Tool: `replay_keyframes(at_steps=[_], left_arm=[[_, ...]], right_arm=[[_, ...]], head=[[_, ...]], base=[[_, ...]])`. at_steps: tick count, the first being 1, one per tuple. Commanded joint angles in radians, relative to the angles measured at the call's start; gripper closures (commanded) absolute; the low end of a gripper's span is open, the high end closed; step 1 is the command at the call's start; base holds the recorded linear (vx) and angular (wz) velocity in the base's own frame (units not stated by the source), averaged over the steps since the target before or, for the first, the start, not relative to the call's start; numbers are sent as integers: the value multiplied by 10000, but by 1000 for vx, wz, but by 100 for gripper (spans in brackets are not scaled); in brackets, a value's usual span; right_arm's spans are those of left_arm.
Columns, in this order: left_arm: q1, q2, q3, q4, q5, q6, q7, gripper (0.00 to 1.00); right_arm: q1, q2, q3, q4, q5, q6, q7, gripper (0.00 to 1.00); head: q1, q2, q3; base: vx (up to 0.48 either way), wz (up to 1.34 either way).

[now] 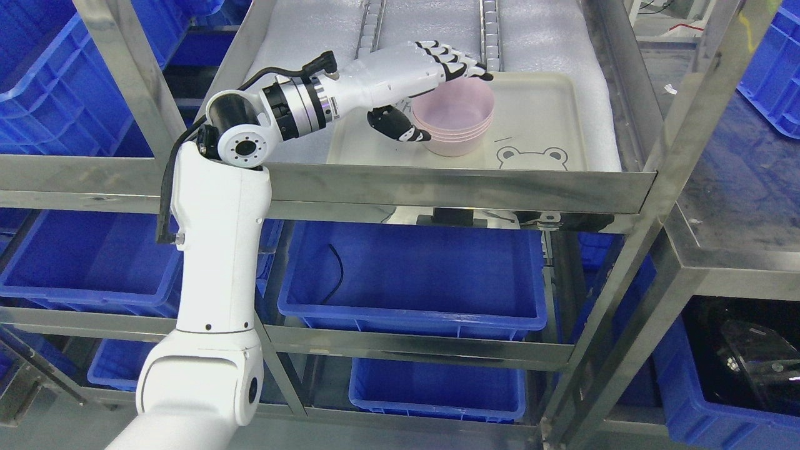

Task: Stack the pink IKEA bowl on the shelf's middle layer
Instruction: 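Open the left hand and withdraw it from the bowl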

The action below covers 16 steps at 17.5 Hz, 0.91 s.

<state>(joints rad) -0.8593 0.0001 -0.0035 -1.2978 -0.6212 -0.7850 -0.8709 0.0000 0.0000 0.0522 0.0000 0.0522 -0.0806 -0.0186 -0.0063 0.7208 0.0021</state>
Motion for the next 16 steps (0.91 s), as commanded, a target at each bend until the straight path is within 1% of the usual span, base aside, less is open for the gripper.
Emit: replay_keyframes(at_steps=[1,3,5,7,8,9,11,13,14,15,16], left_arm=[[217,174,-1493,-551,3371,-4,1570,13],[827,174,-2399,-796,3512,-4,2142,13],[1976,174,-3763,-1057,3711,-4,2205,13],[3660,174,-5189,-1333,3727,-4,2205,13],[4671,174,-5743,-1334,3712,-4,2068,13],[5623,174,-6006,-1334,3697,-4,1976,13],[7220,174,-6055,-1289,3681,-4,1517,13],[8205,174,-5507,-846,3712,-4,1468,12],[8756,174,-5002,-646,3742,-4,1484,9],[9217,174,-4617,-386,3849,-4,1514,3],[9480,174,-4340,-125,4199,-4,1636,0]], right_arm=[[30,-175,0,-175,0,-7,2,0],[30,-175,0,-175,0,-7,2,0],[30,-175,0,-175,0,-7,2,0],[30,-175,0,-175,0,-7,2,0],[30,-175,0,-175,0,-7,2,0],[30,-175,0,-175,0,-7,2,0],[45,-175,0,-175,0,-7,2,0],[30,-175,0,-175,0,-7,2,0],[30,-175,0,-175,0,-7,2,0],[30,-175,0,-175,0,-7,2,0],[30,-175,0,-175,0,-7,2,0]], head=[[0,0,0],[0,0,0],[0,0,0],[0,0,0],[0,0,0],[0,0,0],[0,0,0],[0,0,0],[0,0,0],[0,0,0],[0,0,0]], base=[[0,0],[0,5],[0,5],[0,0],[0,0],[0,0],[0,0],[-11,7],[-16,17],[-16,17],[0,0]])
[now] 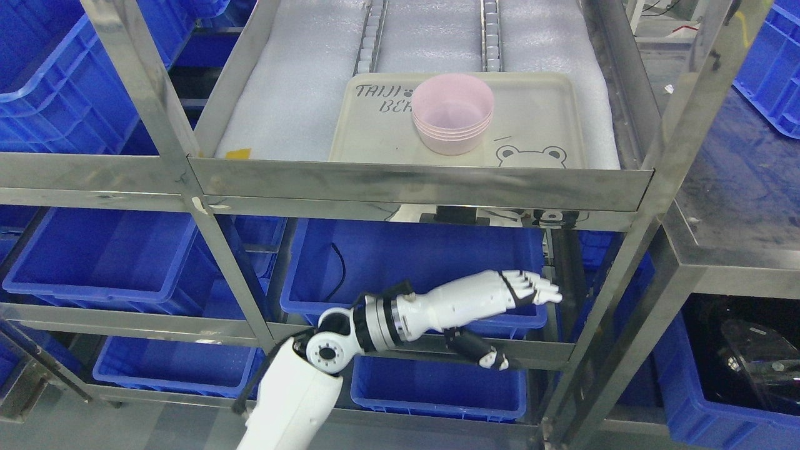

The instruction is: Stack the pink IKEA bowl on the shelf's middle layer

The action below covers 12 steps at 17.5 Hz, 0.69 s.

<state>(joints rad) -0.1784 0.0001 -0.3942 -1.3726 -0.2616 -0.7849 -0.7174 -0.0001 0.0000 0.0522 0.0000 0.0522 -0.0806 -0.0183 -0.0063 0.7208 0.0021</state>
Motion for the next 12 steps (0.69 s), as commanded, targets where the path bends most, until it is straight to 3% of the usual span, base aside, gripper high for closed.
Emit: replay_keyframes(at_steps=[1,3,5,8,12], left_arm=[[2750,173,-217,701,1168,-4,558,0],[2827,173,197,702,1892,-4,2180,0],[2827,173,672,656,2431,61,4877,0],[2766,173,1317,-259,2996,3238,6727,0],[2781,173,1457,-1736,3490,5454,7813,0]], right_arm=[[32,-175,0,-175,0,-7,-1,0],[47,-175,0,-175,0,-7,-1,0],[32,-175,0,-175,0,-7,-1,0],[32,-175,0,-175,0,-7,-1,0],[32,-175,0,-175,0,-7,-1,0]], head=[[0,0,0],[0,0,0],[0,0,0],[0,0,0],[0,0,0]], base=[[3,19],[2,9],[0,0],[0,0],[2,-5]])
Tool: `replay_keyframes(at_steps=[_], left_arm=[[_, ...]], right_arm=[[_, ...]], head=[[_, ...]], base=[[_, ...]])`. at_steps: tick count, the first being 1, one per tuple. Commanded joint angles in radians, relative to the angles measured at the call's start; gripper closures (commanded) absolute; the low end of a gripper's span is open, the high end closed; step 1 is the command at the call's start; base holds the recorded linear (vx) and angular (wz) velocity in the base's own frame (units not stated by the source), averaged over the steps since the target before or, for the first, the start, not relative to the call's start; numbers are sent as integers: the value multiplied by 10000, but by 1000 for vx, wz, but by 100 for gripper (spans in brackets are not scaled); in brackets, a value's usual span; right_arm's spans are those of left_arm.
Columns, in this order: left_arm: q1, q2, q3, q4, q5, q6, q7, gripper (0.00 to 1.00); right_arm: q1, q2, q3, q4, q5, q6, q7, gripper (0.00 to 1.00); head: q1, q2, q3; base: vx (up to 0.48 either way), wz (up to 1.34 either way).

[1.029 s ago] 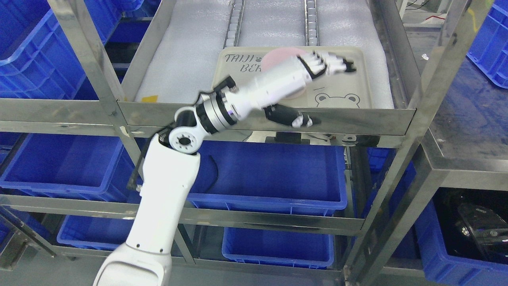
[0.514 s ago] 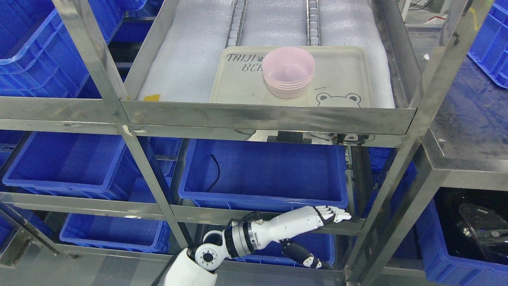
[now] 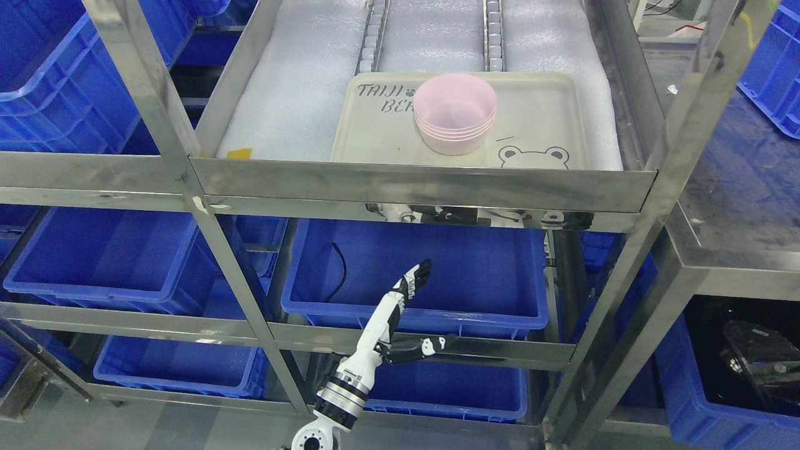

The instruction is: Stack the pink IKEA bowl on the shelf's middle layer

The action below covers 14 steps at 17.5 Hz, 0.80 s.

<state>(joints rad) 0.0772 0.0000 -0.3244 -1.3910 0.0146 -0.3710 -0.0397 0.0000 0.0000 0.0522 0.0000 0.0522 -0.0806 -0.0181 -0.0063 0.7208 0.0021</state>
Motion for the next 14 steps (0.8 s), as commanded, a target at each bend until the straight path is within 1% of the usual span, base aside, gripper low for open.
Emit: replay_keyframes(at_steps=[1,14], left_arm=[[210,174,759,-1568,729,1393,1330,0],[225,174,606,-1568,744,1287,1348,0]], right_arm=[[31,-175,0,-175,0,-7,-3,0],[31,-175,0,-175,0,-7,-3,0]], head=[[0,0,0],[0,0,0]], base=[[0,0],[0,0]])
